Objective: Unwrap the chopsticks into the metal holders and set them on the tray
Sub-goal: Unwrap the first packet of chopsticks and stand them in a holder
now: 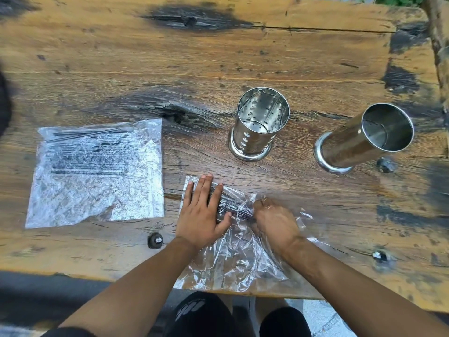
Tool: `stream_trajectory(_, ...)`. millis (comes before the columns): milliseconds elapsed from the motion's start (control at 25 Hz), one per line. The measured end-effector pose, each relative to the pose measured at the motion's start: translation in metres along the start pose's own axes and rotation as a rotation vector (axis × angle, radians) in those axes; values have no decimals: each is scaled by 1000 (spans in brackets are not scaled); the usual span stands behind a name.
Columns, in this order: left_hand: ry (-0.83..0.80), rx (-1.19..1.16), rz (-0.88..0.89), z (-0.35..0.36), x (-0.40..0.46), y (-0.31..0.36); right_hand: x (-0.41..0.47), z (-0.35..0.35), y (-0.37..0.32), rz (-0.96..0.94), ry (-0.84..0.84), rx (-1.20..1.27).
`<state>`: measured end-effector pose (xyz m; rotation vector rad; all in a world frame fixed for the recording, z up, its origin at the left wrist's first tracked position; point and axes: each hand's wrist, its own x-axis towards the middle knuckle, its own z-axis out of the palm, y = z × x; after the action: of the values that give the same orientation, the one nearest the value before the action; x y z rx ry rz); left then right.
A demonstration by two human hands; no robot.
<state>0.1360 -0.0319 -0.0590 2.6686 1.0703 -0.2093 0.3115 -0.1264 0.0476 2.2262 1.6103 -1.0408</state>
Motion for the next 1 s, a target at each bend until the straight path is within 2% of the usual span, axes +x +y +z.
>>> stream_trajectory(320, 15, -2, 7, -1, 0, 0, 5, 8, 7, -54, 12, -27)
stream_trajectory(800, 7, -14, 1, -2, 0, 1, 10, 11, -3, 95, 51, -115)
stream_trajectory(1000, 21, -9, 5, 0, -1, -1, 19, 17, 8, 30, 59, -121)
